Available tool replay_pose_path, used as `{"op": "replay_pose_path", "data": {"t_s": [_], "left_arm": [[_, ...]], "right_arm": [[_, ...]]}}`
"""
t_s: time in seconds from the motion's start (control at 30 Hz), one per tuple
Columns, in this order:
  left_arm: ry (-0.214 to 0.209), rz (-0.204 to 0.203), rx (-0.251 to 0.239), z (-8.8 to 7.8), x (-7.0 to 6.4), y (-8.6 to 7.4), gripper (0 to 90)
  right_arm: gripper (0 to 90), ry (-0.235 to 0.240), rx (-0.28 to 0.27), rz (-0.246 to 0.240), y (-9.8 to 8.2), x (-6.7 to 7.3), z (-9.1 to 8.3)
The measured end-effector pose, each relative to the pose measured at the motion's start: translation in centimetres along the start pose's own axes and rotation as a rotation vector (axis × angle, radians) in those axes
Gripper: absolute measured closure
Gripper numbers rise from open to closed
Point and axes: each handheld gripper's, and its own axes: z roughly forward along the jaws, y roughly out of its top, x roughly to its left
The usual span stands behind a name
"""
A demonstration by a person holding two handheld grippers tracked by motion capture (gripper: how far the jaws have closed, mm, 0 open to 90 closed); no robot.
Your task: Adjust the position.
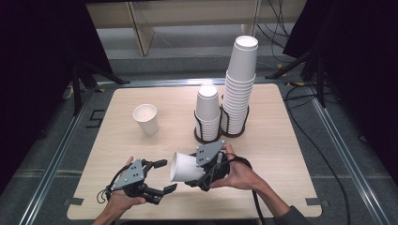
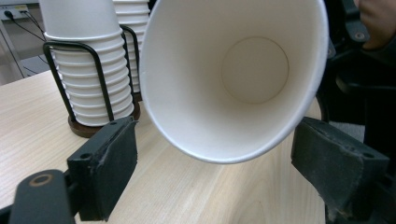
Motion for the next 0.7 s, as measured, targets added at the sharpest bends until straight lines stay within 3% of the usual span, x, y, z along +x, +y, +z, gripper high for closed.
{"op": "replay_pose_path", "data": {"t_s": [0.1,0.2,0.27,0.43,0.63,0.67,0.7], "left_arm": [[0.003,-0.038,-0.036,-0.04,0.08,0.0,14.2],[0.008,-0.048,-0.043,-0.18,0.19,0.12,14.1],[-0.004,-0.068,-0.077,-0.04,0.26,0.07,14.1],[-0.004,-0.08,-0.102,0.21,0.11,0.14,14.1],[-0.014,-0.088,-0.097,0.28,-0.11,0.29,13.3],[-0.022,-0.096,-0.117,0.44,-0.17,0.26,13.2],[-0.028,-0.092,-0.124,0.5,-0.17,0.25,12.6]], "right_arm": [[21.7,-0.009,-0.022,0.006,-0.09,-0.16,-0.07],[21.7,-0.02,-0.059,0.006,-0.13,-0.33,-0.23],[21.6,-0.024,-0.07,0.009,-0.15,-0.37,-0.28],[21.6,-0.009,-0.099,0.029,-0.2,-0.28,-0.1],[21.6,-0.002,-0.12,0.01,-0.3,-0.21,0.37],[21.6,0.01,-0.112,0.049,-0.39,0.02,0.39],[21.6,0.014,-0.119,0.027,-0.42,-0.13,0.52]]}}
